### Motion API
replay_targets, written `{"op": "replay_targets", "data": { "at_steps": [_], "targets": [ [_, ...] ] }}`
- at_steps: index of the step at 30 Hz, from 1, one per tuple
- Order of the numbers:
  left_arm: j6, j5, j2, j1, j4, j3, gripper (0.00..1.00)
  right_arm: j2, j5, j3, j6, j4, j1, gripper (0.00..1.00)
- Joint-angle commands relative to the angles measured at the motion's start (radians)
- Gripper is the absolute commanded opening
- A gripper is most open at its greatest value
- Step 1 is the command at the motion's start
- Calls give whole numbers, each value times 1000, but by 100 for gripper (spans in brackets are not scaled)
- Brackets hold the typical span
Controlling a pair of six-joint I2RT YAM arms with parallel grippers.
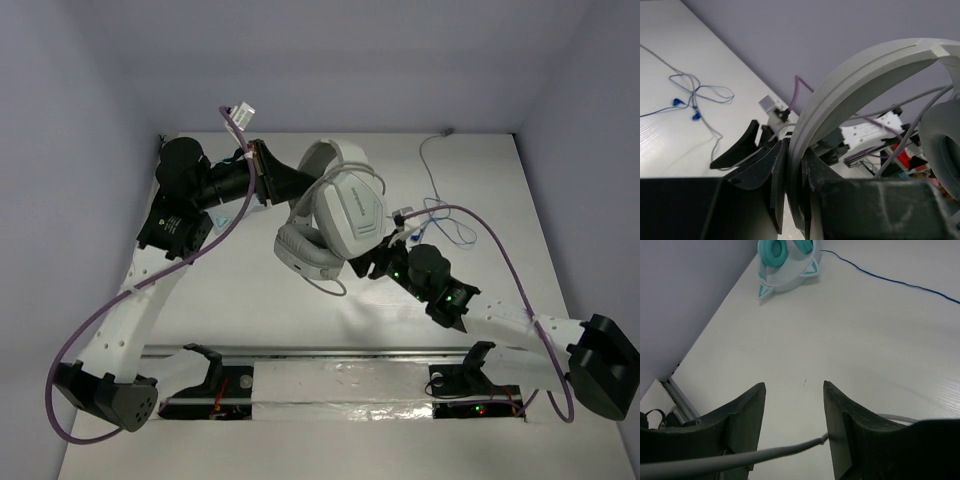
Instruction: Wrap the headphones
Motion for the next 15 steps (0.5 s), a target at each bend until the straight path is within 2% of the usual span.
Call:
{"op": "replay_targets", "data": {
  "at_steps": [1,6,15],
  "targets": [
    [-199,44,-13,22,186,77,0,29,19,-26,14,141,-5,56],
    [-276,21,-7,42,248,111,0,108,14,-37,27,193,-14,56],
    [-467,7,6,86,430,66,0,251,-52,-34,84,277,-15,56]
  ]
}}
